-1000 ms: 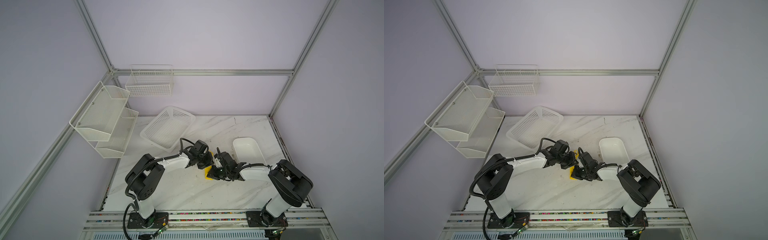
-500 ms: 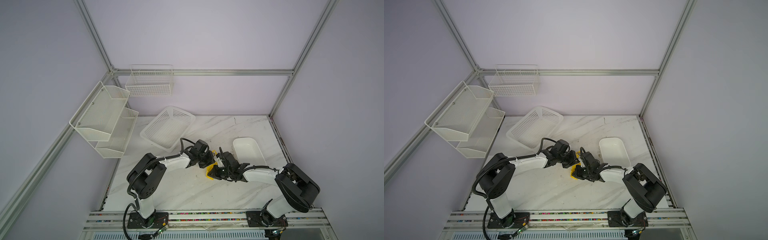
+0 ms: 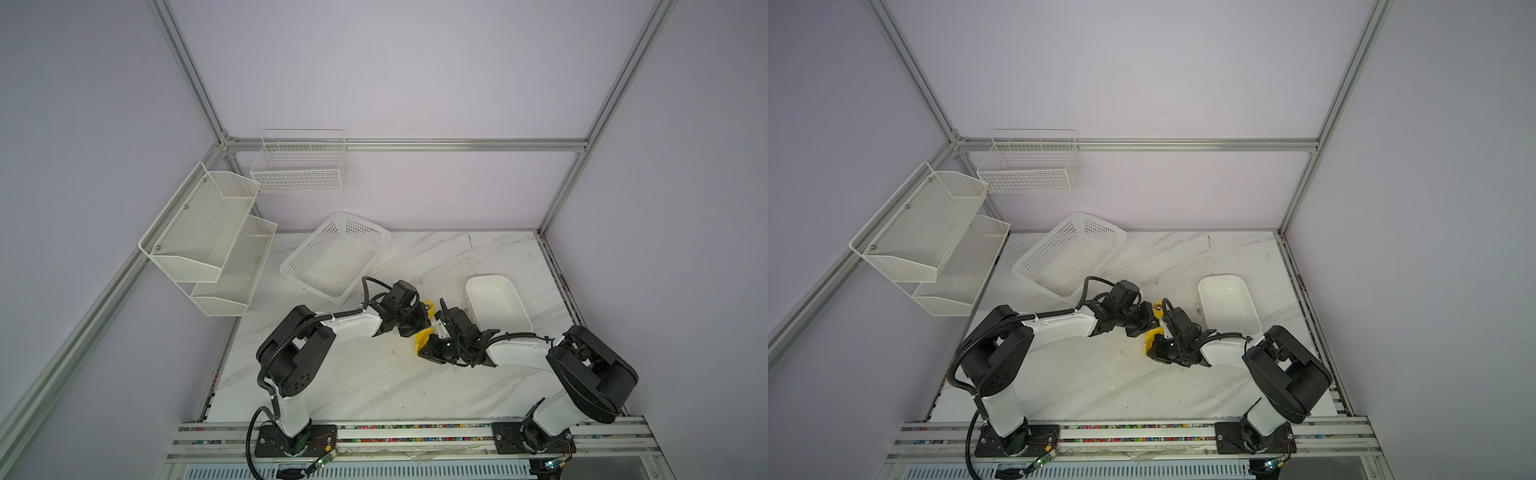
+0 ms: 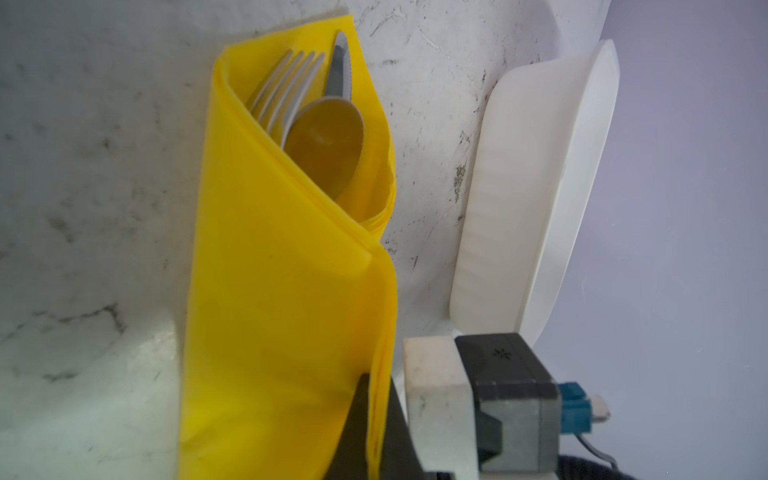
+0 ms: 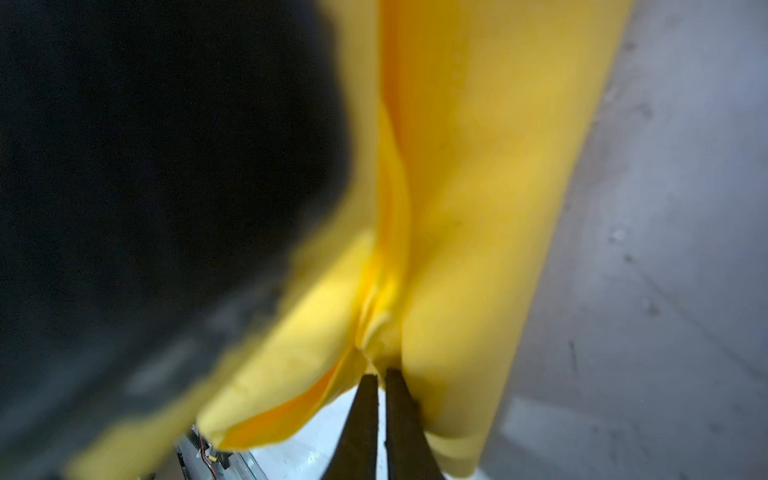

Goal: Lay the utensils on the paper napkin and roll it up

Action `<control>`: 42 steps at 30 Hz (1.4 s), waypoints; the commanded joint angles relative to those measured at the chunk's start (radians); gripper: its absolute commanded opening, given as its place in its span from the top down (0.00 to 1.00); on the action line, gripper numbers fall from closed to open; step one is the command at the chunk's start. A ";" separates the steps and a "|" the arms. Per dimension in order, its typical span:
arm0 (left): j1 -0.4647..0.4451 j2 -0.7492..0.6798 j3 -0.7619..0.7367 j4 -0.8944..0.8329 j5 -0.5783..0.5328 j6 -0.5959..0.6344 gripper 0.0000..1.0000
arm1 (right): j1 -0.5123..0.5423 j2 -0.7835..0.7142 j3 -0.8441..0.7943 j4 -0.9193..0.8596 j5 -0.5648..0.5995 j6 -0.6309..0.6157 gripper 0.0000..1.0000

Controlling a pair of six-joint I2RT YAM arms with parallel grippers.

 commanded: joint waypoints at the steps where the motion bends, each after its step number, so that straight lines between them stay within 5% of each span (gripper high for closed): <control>1: -0.006 0.012 0.007 0.027 0.010 -0.001 1.00 | -0.009 -0.019 -0.008 -0.026 0.007 0.005 0.88; 13: -0.006 0.031 0.011 0.015 0.003 0.010 1.00 | -0.054 -0.152 -0.069 -0.042 0.038 0.043 0.87; 42: -0.027 0.019 0.051 0.041 0.021 -0.031 1.00 | -0.068 -0.007 -0.090 0.042 -0.001 0.012 0.92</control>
